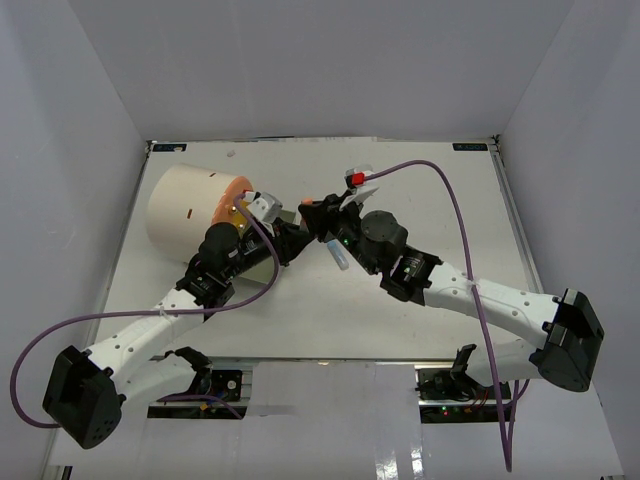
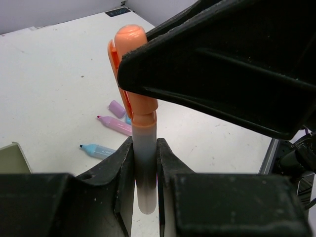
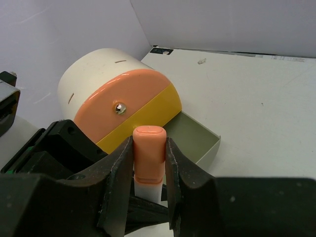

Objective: Sort the stationery into containers
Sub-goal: Close the pen cap on the pen.

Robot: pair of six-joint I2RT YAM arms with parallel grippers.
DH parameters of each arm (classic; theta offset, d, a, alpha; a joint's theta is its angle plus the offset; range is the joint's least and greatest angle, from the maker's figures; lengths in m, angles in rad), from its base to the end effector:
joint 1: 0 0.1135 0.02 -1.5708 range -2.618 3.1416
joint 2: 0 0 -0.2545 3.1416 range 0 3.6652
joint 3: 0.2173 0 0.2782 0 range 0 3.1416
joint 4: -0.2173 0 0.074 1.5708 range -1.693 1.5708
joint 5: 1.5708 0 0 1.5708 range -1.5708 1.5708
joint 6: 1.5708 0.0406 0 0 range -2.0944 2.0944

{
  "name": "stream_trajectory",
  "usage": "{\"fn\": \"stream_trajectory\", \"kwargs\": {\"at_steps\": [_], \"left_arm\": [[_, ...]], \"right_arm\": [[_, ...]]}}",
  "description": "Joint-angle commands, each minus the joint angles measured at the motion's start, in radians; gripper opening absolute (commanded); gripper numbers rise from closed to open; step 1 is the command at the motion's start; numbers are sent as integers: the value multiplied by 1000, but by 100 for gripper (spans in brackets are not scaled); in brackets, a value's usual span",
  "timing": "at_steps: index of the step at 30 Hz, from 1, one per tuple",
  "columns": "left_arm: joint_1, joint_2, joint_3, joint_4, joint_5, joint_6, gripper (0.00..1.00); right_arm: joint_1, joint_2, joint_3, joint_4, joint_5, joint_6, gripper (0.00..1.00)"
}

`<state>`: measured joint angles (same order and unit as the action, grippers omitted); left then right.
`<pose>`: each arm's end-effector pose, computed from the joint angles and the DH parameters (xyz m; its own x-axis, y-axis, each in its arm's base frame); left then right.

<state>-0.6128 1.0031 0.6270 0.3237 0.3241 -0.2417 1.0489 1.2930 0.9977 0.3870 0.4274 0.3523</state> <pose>0.2136 -0.1660 0.2782 -0.2344 -0.1126 -0.9656 0.7717 0.5825 -0.2552 0.1831 0.2846 0.3467 -0.1584 0.3545 -0.9215 -0.5631 0.7343 0.3792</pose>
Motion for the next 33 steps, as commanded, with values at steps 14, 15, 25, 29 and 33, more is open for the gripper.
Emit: {"fn": "stream_trajectory", "kwargs": {"at_steps": [14, 15, 25, 29, 33], "left_arm": [[30, -34, -7, 160, -33, -57, 24], [31, -32, -4, 160, -34, -57, 24], [35, -21, 83, 107, -37, -10, 21], [35, -4, 114, 115, -28, -13, 19], [35, 12, 140, 132, -31, -22, 17]], "right_arm": [[43, 5, -54, -8, 5, 54, 8], [43, 2, -57, -14, 10, 53, 8], [45, -31, -56, -157, 5, 5, 8], [43, -23, -44, -204, -42, 7, 8], [43, -9, -44, -250, -71, 23, 8]]}}
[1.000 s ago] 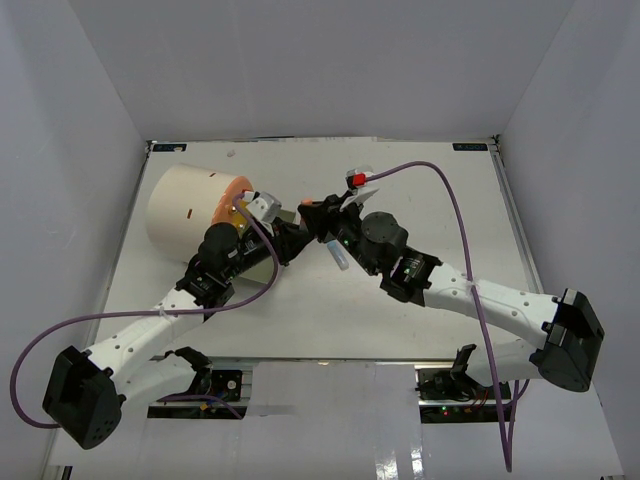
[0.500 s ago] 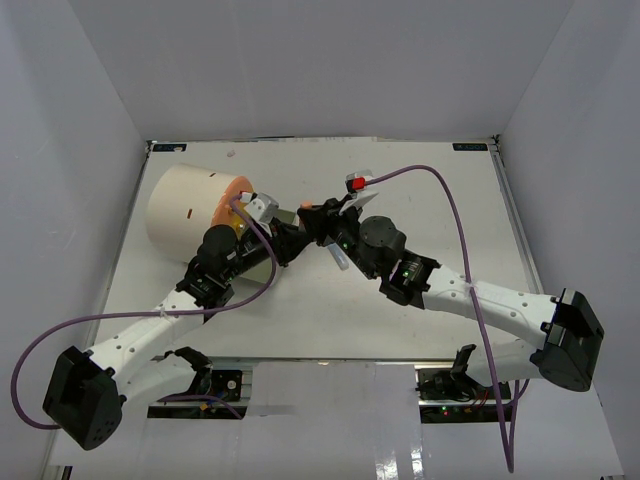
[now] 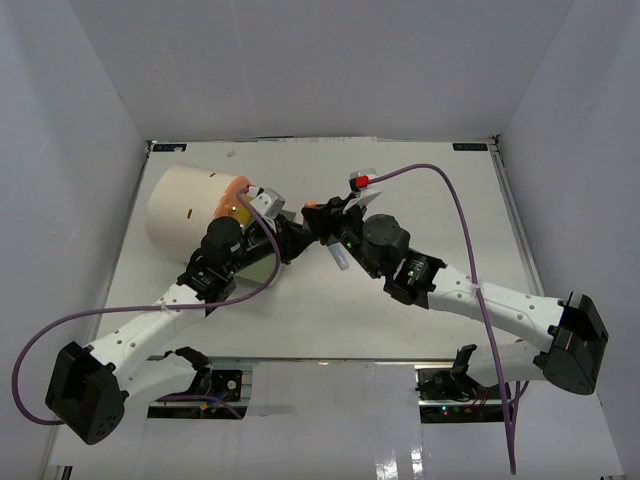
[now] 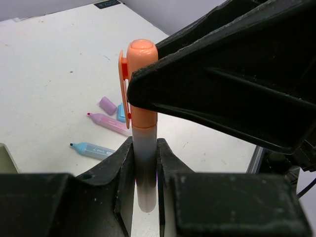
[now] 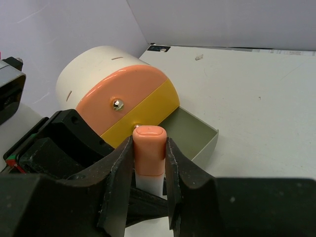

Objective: Sort the stationery into containers
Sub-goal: Close the pen cap on the pen.

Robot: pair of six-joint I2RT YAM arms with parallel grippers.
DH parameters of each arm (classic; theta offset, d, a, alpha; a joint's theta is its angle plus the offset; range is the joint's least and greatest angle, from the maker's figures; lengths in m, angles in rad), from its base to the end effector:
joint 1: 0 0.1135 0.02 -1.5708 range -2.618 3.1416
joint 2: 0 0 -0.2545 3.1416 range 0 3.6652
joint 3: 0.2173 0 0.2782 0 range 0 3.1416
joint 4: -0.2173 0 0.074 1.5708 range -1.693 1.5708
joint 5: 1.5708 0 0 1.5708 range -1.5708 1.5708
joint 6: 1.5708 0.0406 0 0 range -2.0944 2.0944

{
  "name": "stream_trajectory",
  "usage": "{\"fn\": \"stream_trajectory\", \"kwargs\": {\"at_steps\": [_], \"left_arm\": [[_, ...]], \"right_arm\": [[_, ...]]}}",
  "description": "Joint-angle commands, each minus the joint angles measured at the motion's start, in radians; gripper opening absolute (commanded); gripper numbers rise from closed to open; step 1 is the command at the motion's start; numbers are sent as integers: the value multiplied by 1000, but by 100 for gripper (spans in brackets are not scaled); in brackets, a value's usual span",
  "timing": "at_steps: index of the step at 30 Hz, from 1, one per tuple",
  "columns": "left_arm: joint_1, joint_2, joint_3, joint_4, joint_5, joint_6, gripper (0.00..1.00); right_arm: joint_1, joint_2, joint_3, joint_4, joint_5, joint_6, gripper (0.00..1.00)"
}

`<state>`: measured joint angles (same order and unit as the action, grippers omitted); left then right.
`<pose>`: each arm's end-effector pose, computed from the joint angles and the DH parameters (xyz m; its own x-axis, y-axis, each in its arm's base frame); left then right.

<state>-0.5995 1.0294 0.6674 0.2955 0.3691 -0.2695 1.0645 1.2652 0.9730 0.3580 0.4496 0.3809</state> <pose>0.2194 -0.1677 0.2841 -0.2721 -0.1148 -0.9554 0.7791 0.5564 -0.2888 0.1760 0.2811 0.3427 -0.1850 0.3567 -0.9157 -0.5478 0.7362 0.3975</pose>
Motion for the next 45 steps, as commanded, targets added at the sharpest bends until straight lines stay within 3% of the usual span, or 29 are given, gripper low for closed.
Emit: {"fn": "stream_trajectory", "kwargs": {"at_steps": [1, 24, 33, 45], "left_arm": [[21, -9, 110, 165, -78, 7, 16], [21, 29, 205, 335, -139, 62, 2], [21, 55, 184, 223, -39, 26, 8], [20, -29, -2, 82, 50, -30, 12]], "right_arm": [[28, 22, -20, -232, -98, 4, 8], [28, 95, -51, -413, -229, 125, 8], [28, 60, -36, -393, -177, 99, 8], [18, 51, 99, -384, -58, 30, 12]]}}
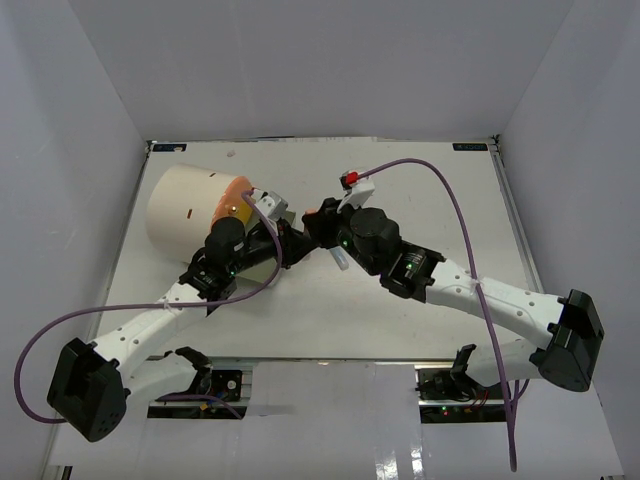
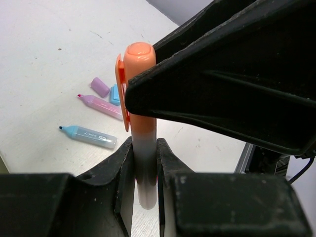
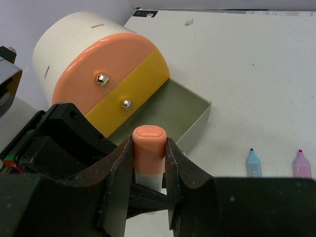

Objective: Sort the stationery into containers
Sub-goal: Close the pen cap on the pen.

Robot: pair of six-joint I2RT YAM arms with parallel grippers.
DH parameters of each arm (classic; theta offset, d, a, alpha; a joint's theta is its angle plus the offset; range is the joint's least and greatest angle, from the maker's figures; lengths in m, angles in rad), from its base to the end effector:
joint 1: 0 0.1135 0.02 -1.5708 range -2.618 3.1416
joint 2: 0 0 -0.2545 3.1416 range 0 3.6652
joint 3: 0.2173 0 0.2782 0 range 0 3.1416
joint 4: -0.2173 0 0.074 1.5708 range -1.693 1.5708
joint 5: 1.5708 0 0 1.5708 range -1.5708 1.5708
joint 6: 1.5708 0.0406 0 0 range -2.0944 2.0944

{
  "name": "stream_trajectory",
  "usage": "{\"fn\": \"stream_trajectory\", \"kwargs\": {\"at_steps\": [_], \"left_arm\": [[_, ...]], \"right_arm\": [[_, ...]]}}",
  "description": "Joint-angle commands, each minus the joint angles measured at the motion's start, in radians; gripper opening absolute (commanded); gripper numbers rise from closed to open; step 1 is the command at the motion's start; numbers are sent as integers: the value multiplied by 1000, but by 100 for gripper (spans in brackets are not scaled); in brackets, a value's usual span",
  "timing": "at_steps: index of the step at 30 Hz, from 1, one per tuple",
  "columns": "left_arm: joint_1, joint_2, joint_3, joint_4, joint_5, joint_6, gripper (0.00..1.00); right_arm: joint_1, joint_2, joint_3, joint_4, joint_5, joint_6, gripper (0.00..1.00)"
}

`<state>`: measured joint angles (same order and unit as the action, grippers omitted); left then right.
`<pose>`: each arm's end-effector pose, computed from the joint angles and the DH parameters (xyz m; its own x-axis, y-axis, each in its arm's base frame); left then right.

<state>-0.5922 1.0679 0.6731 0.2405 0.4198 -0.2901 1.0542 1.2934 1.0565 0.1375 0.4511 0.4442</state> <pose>0.2238 -0.1705 0.2703 -0.3636 -0.0702 -0.9289 0.7721 0.5351 -0.3427 0.1826 0.2855 0.3418 -0.2885 0.2752 -0.9171 -0.4920 0.7791 0.3886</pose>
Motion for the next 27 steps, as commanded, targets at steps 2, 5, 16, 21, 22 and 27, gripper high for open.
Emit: {"fn": "stream_trajectory", "kwargs": {"at_steps": [2, 5, 16, 21, 22, 27], "left_arm": [[12, -77, -36, 135, 0, -15, 13], [12, -83, -55, 135, 7, -20, 14], [12, -82, -75, 128, 13, -23, 15], [12, -79, -78, 108, 20, -26, 16], [12, -79, -79, 106, 23, -29, 16], [12, -71, -73, 74, 22, -27, 17]], "right_arm": [[27, 18, 31, -164, -54, -41, 15], [26, 12, 37, -164, -49, -42, 23], [1, 10, 91, -164, -25, -42, 59], [-28, 29, 148, -150, -32, -59, 66], [-31, 30, 166, -150, -37, -62, 68], [-56, 34, 215, -115, -58, -79, 79]]}}
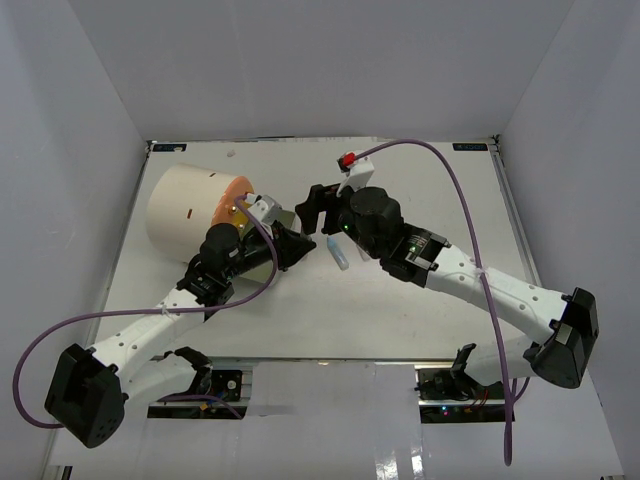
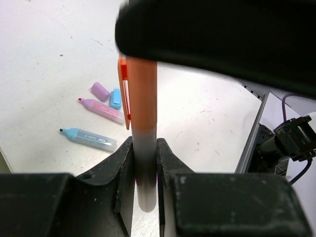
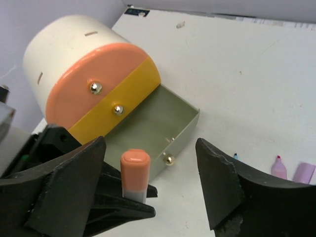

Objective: Sort the stationery into containers
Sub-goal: Close the pen cap on the pen, then place the pen in the drawer, then pick up the pen from the center of the board.

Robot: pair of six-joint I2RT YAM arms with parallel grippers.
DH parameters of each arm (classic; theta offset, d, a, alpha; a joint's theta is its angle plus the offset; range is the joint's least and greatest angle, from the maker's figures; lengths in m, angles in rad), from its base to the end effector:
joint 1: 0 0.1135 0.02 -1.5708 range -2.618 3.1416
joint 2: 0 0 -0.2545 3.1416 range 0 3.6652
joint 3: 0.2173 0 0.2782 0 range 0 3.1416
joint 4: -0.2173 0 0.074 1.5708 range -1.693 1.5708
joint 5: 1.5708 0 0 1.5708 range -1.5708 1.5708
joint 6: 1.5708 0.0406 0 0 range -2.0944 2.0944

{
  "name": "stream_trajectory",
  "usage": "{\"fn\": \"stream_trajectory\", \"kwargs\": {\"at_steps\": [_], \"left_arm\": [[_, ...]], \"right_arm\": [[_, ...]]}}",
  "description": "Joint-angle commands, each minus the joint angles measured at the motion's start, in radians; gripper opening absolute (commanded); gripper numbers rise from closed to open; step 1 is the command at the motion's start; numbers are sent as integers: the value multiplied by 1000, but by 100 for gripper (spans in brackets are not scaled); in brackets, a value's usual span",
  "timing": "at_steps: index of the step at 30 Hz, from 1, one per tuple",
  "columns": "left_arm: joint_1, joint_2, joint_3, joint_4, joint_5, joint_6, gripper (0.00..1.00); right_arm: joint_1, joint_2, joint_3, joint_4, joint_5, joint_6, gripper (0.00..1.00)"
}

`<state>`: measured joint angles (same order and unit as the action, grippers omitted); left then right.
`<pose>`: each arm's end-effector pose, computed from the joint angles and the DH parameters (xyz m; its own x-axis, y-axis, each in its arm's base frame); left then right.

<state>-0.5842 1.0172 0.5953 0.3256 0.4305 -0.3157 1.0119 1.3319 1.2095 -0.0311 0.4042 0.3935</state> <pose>0.2150 -0.1625 0.2628 -0.3394 -0.1138 -0.9337 0.7809 0.5193 -0.3472 0.1974 0.2855 0.3701 -0.2947 0.1936 -0.9358 -0.4985 0.8043 0.3234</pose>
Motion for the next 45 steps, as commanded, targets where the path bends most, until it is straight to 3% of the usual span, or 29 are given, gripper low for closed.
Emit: {"fn": "stream_trajectory", "kwargs": {"at_steps": [1, 4, 11, 12, 18, 30, 37, 45], "left_arm": [[4, -17, 8, -22, 5, 1, 18], [4, -17, 37, -104, -32, 7, 20], [14, 64, 263, -633, -399, 95, 20], [20, 81, 314, -675, -480, 108, 20], [47, 224, 426, -832, -594, 177, 24], [80, 420, 488, -862, -633, 193, 43], [80, 386, 520, -872, -582, 182, 61], [81, 268, 598, -881, -426, 101, 84]], "right_arm": [[-15, -7, 70, 57, -8, -33, 81], [-29, -22, 84, 57, 16, -57, 88], [-101, -178, -66, 56, 97, -79, 95], [-128, -198, -127, 56, 94, -73, 96], [-208, -309, -316, -12, 68, -39, 96], [-271, -297, -455, -61, -8, -62, 95], [-271, -127, -367, -121, -103, -146, 91], [-259, 62, -242, -165, -188, -226, 82]]}}
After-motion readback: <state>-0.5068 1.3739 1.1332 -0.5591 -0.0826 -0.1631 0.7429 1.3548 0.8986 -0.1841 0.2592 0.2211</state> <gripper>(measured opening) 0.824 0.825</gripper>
